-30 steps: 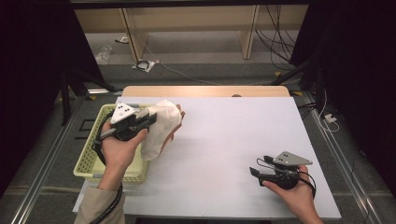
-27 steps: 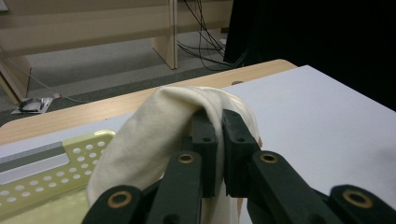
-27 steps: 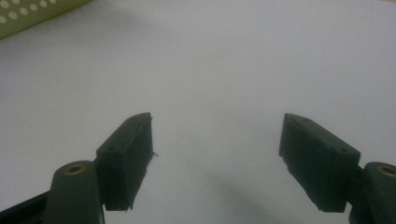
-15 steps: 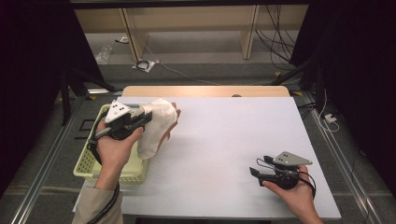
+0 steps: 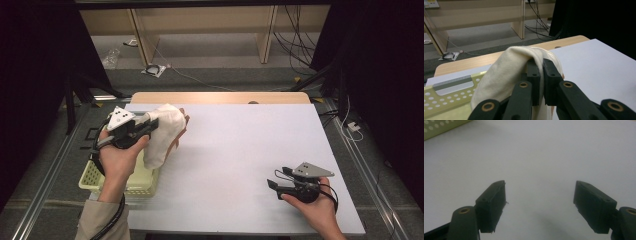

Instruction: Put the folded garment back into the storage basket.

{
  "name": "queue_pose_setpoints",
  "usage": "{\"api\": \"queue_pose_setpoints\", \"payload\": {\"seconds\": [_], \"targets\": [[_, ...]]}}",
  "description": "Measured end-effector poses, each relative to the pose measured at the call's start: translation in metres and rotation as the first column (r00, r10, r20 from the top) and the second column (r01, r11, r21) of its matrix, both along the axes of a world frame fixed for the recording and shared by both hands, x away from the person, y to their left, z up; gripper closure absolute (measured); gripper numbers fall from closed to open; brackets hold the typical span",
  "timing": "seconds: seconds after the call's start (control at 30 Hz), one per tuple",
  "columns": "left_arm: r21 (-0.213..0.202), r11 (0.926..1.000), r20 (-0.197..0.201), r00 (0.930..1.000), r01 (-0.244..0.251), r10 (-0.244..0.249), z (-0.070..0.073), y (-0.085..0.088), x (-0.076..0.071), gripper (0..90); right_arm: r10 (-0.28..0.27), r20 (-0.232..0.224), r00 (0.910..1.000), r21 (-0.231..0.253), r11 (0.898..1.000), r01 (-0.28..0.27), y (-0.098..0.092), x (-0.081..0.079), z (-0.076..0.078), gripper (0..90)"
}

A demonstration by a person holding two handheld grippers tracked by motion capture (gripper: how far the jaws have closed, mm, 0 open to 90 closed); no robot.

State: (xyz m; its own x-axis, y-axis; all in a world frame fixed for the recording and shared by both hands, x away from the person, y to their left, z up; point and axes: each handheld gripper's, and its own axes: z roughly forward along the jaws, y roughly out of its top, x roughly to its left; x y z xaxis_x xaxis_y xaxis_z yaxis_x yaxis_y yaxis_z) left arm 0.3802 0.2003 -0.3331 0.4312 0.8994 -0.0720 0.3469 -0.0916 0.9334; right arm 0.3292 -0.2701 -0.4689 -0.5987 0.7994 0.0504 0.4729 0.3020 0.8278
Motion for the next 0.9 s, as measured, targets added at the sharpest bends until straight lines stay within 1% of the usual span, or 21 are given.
{"api": "queue_pose_setpoints", "payload": {"seconds": [0.9], "targets": [[-0.001,0.9993,-0.001,0.9993,-0.039,0.039,0.000,0.011,0.001,84.5,0.001,-0.002,1.0000,0.004,1.000,-0.001,0.001,0.000,-0.001,26.6]]}}
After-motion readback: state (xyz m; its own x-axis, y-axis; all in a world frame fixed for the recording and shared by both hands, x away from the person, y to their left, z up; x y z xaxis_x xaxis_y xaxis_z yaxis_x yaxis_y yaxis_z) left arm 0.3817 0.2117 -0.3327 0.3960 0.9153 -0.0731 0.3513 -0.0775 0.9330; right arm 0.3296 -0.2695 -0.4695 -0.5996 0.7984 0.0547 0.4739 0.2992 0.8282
